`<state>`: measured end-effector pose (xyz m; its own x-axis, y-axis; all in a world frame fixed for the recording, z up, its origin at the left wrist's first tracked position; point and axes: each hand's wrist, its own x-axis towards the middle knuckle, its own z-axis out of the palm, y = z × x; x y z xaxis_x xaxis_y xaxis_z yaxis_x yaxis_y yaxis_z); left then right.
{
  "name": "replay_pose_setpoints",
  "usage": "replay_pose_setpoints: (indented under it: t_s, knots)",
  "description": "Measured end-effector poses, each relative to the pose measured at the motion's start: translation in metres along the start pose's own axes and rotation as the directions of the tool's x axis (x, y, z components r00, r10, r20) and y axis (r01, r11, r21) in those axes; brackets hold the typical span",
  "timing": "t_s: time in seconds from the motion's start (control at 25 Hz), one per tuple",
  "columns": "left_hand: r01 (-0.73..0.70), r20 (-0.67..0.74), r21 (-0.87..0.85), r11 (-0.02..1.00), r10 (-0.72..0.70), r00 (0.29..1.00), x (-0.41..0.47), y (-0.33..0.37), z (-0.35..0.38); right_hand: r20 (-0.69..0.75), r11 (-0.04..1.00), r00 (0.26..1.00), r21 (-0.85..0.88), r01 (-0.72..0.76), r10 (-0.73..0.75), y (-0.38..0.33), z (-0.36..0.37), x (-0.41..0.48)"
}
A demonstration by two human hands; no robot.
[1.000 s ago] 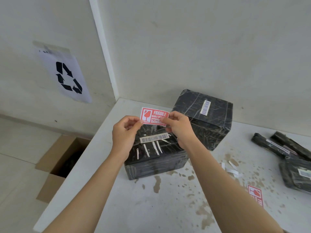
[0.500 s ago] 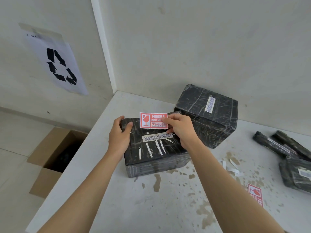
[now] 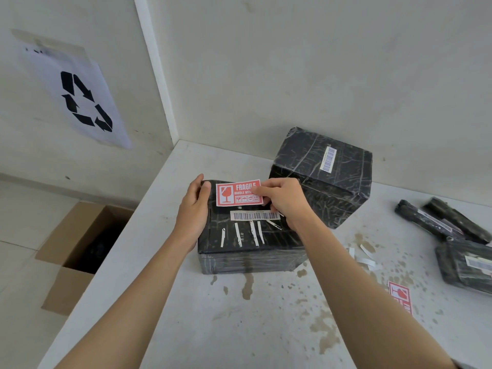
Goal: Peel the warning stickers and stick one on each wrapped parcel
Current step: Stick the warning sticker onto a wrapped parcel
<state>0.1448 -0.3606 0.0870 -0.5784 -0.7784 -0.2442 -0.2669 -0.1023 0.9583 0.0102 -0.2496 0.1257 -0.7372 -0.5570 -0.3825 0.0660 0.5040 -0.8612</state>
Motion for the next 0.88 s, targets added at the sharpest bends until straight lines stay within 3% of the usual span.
replay_pose_setpoints:
  t_s: [0.32,0.56,0.88]
  knots:
    - [-0.113,0.069,-0.017,0.993,0.114,0.991,0.003,-0.005,0.0,-0.017,1.0,1.0,-0.015,0.006,-0.007,-0.001,0.002,0.0]
    - [-0.192,0.188,0.127,0.973,0.166,0.968,0.006,-0.008,-0.011,-0.016,0.999,1.0,-0.047,0.003,-0.004,0.001,0.006,0.002]
    - [-0.185,0.164,0.178,0.966,0.156,0.974,0.006,-0.004,-0.011,-0.045,0.999,0.999,-0.043,0.01,-0.012,0.002,0.008,0.002]
